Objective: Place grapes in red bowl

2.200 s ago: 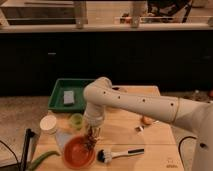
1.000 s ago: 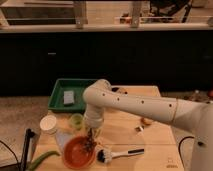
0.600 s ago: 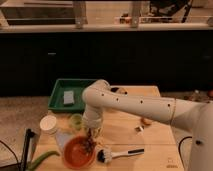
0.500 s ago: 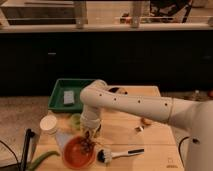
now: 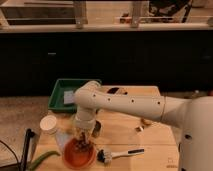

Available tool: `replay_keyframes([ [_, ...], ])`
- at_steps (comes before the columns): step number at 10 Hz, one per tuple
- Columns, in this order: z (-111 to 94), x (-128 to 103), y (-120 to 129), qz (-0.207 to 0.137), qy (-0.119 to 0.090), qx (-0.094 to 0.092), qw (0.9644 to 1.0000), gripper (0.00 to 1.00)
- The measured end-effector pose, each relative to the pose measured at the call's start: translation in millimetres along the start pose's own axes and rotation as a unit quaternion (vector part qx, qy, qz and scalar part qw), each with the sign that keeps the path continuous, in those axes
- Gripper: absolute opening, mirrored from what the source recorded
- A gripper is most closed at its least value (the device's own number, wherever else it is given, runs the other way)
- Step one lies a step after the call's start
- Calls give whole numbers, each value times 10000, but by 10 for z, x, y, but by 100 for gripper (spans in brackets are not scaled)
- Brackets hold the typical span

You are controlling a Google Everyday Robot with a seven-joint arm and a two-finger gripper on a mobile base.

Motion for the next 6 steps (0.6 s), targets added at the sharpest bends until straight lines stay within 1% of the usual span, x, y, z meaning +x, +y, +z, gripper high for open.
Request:
replay_keyframes([
  [3,67,-37,-90,-179,-110,-17,9998,80],
  [6,56,-19,-61,-177,-114,-1,9998,80],
])
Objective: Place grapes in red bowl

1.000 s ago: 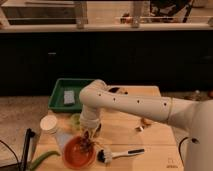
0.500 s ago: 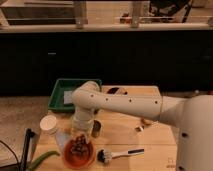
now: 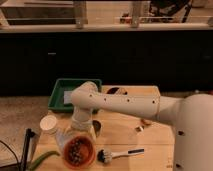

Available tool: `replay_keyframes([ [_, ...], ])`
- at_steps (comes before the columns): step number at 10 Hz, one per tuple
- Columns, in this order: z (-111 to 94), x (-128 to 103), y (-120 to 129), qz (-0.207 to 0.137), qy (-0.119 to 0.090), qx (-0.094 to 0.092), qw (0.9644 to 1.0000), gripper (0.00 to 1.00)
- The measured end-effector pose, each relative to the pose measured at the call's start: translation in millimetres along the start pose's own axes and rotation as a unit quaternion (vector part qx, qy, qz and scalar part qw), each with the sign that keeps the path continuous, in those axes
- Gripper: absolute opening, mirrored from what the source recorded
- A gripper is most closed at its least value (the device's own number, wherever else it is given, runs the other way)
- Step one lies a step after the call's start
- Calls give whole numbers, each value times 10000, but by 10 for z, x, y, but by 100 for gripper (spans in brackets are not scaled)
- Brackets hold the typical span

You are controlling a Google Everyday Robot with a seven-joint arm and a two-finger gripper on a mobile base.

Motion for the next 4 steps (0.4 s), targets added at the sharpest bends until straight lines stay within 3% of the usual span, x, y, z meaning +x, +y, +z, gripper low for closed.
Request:
replay_keyframes([
  [4,-40,26,46,57,43,95,9999,80],
])
